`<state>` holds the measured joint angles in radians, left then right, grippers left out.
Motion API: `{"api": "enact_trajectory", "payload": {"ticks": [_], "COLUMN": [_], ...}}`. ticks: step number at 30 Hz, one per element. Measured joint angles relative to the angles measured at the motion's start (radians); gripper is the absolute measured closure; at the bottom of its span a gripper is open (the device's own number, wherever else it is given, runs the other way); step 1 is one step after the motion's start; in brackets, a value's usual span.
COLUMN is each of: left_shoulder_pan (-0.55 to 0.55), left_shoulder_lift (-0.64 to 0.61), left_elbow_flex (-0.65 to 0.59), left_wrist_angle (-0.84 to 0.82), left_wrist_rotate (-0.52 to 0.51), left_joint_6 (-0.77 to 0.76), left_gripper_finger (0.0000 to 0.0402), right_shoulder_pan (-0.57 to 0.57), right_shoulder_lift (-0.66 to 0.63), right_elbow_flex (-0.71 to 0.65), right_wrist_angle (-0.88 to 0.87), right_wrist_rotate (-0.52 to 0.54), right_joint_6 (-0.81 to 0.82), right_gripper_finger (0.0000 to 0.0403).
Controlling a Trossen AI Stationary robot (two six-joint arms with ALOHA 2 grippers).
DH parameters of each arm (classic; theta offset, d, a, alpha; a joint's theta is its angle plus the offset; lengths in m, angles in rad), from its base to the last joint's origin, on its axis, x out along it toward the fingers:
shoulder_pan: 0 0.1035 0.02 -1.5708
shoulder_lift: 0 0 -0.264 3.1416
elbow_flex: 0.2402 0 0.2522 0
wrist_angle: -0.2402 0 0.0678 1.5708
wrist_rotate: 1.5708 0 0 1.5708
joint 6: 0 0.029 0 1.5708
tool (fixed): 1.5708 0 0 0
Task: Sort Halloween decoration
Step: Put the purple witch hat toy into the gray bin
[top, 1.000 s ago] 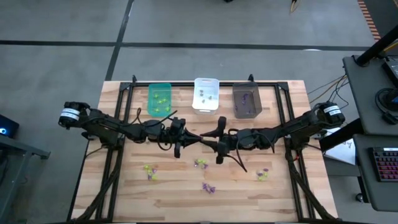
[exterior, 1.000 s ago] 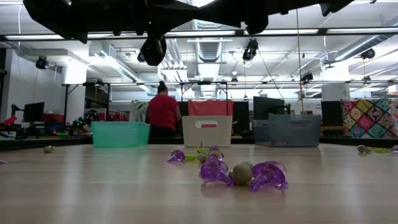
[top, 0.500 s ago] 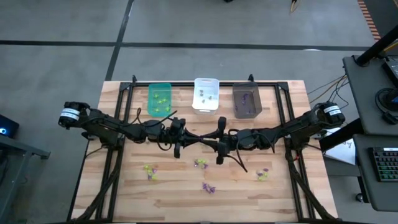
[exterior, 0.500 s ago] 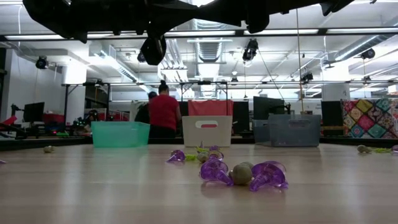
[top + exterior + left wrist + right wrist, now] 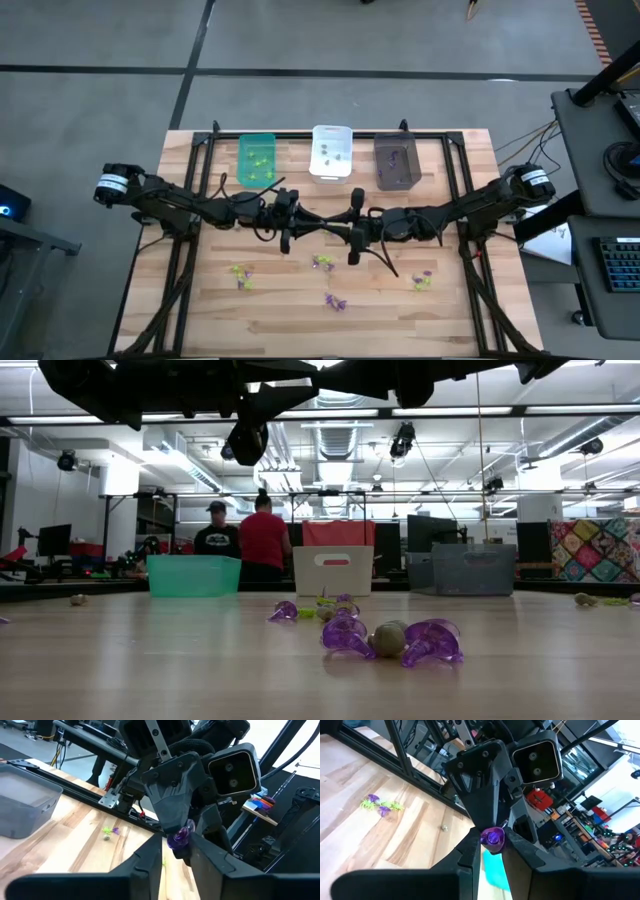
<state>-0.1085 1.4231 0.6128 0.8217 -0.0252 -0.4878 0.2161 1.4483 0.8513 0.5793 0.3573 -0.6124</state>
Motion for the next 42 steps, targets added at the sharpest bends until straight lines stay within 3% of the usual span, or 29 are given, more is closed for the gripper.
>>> {"api": "enact_trajectory", "payload": {"ticks": [6,14,16,22,26,31,33,35,39,42], "left_shoulder_pan": [0.0,-0.001,-0.001,-0.001,-0.001,-0.001,-0.001,-0.001,-0.001,-0.001], "left_shoulder_lift": [-0.001,-0.01,-0.015,-0.047,-0.056,-0.056,-0.056,-0.056,-0.056,-0.056], "left_elbow_flex": [0.001,-0.001,-0.001,-0.001,-0.001,-0.001,-0.001,-0.001,-0.001,-0.001], "left_wrist_angle": [-0.038,-0.091,-0.107,-0.202,-0.21,-0.212,-0.214,-0.22,-0.22,-0.22], "left_wrist_rotate": [0.011,0.016,0.017,0.015,0.014,0.012,0.012,0.012,0.012,0.012], "left_joint_6": [0.005,0.005,0.005,0.005,0.005,0.004,0.003,0.0,0.0,0.0], "left_gripper_finger": [0.0306,0.0306,0.0306,0.0306,0.0305,0.0305,0.0306,0.0306,0.0306,0.0306], "right_shoulder_pan": [0.0,-0.003,-0.009,-0.088,-0.206,-0.409,-0.505,-0.606,-0.759,-0.808], "right_shoulder_lift": [0.0,-0.005,-0.006,-0.01,-0.024,-0.026,-0.027,-0.026,-0.023,-0.023], "right_elbow_flex": [-0.002,0.0,0.01,0.028,0.055,0.125,0.159,0.17,0.13,0.105], "right_wrist_angle": [-0.005,0.001,0.005,-0.063,-0.296,-0.814,-1.059,-1.222,-1.242,-1.196], "right_wrist_rotate": [0.013,0.162,0.229,0.561,0.585,0.565,0.482,0.326,0.045,-0.015], "right_joint_6": [0.006,0.019,0.027,0.062,0.256,0.695,0.909,1.061,1.091,1.054], "right_gripper_finger": [0.0342,0.0342,0.0342,0.0347,0.0353,0.0358,0.0358,0.0358,0.0352,0.0337]}}
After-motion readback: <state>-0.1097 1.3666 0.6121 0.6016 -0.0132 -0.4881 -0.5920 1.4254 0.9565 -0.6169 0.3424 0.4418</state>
